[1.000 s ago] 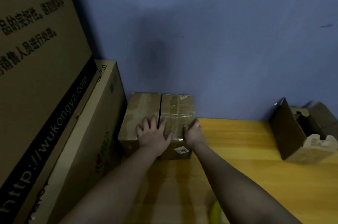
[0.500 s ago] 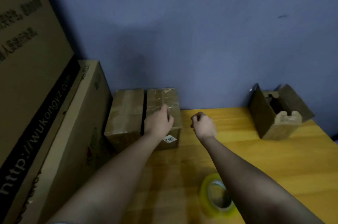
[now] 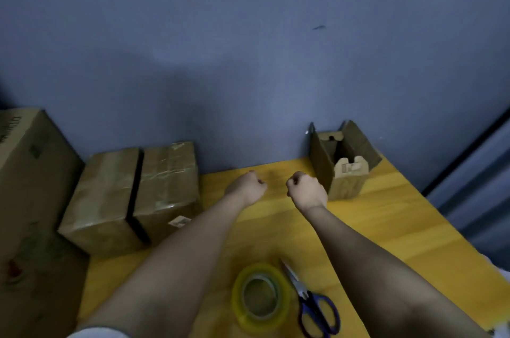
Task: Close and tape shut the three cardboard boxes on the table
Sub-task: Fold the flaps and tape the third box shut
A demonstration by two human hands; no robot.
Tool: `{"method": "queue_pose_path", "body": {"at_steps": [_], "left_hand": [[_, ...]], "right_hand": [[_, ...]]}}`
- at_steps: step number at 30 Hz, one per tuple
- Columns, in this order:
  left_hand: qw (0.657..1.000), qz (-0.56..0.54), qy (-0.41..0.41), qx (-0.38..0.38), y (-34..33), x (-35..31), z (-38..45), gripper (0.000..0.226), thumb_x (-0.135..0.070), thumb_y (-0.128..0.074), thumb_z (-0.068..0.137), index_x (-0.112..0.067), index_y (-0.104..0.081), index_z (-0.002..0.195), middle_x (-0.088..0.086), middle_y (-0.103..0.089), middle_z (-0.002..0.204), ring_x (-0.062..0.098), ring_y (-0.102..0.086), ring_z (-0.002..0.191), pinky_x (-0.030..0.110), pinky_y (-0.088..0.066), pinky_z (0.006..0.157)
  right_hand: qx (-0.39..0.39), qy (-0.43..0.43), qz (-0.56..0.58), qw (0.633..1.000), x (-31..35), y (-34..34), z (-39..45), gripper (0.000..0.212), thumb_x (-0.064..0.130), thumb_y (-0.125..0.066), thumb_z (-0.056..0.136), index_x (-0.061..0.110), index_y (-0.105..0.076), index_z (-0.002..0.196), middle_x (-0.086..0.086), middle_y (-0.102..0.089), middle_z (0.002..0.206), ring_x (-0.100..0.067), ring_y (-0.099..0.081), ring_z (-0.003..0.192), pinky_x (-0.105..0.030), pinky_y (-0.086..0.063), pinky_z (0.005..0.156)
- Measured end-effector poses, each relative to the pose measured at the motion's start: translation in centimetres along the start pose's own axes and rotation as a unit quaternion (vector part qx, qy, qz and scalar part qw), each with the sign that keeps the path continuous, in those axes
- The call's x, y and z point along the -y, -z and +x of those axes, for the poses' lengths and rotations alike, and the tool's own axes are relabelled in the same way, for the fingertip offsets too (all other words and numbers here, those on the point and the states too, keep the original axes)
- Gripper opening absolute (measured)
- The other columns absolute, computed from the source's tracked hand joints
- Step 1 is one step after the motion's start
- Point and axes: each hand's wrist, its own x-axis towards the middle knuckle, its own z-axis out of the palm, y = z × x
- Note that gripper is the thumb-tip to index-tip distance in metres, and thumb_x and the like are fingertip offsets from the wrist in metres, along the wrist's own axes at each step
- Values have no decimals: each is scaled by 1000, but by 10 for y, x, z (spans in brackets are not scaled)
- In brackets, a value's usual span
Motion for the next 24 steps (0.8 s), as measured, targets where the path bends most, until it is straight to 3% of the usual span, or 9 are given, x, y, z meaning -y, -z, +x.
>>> {"method": "queue_pose_path", "body": {"at_steps": [3,6,9,13,16,19,24], "left_hand": [[1000,-3,-2,-10,-27,-47,10,35,-33,-48,92,-12,-55,120,12,-65,116,31,-62,101,36,-50,87],[999,-21,14,-23,-66,-94,27,51,-30,-48,97,-10,-35,142,12,-47,140,30,-53,118,32,-42,92],[997,-50,23,-45,-107,-141,44,61,-32,-51,95,-17,-23,148,16,-34,144,34,-48,121,37,-42,98],[994,-73,41,-70,-142,-187,62,66,-40,-47,96,-35,-10,150,17,-20,148,38,-45,124,41,-40,103],[995,-58,53,-63,-154,-207,74,63,-41,-45,97,-37,-11,150,17,-11,153,35,-39,130,39,-37,105],[993,-66,77,-62,-157,-216,84,61,-35,-45,98,-29,-16,151,16,-12,153,33,-37,132,35,-35,105],[987,-85,96,-98,-155,-211,95,51,-31,-45,98,-14,-33,145,16,-46,139,32,-50,120,33,-42,95]], "right_hand": [[-19,12,-18,1000,-44,24,28,27,30,-45,97,19,-65,110,-8,-68,109,-33,-62,103,-32,-47,78],[-58,62,-45,995,-93,49,63,24,26,-46,96,17,-64,109,-9,-63,112,-31,-55,110,-34,-44,79],[-104,140,-125,977,-141,76,102,23,26,-50,93,17,-65,109,-7,-57,114,-29,-47,112,-38,-39,88],[-132,191,-138,963,-180,104,139,26,27,-55,90,20,-65,114,-4,-55,116,-26,-46,111,-38,-34,86],[-65,260,-191,944,-194,114,157,35,33,-45,96,22,-56,128,0,-54,126,-21,-43,120,-36,-30,96],[9,317,-224,922,-198,113,166,38,39,-38,99,24,-51,132,2,-54,130,-18,-41,127,-38,-16,115],[37,349,-225,909,-199,107,169,30,43,-49,94,25,-55,117,6,-65,112,-18,-50,117,-42,-7,117]]}}
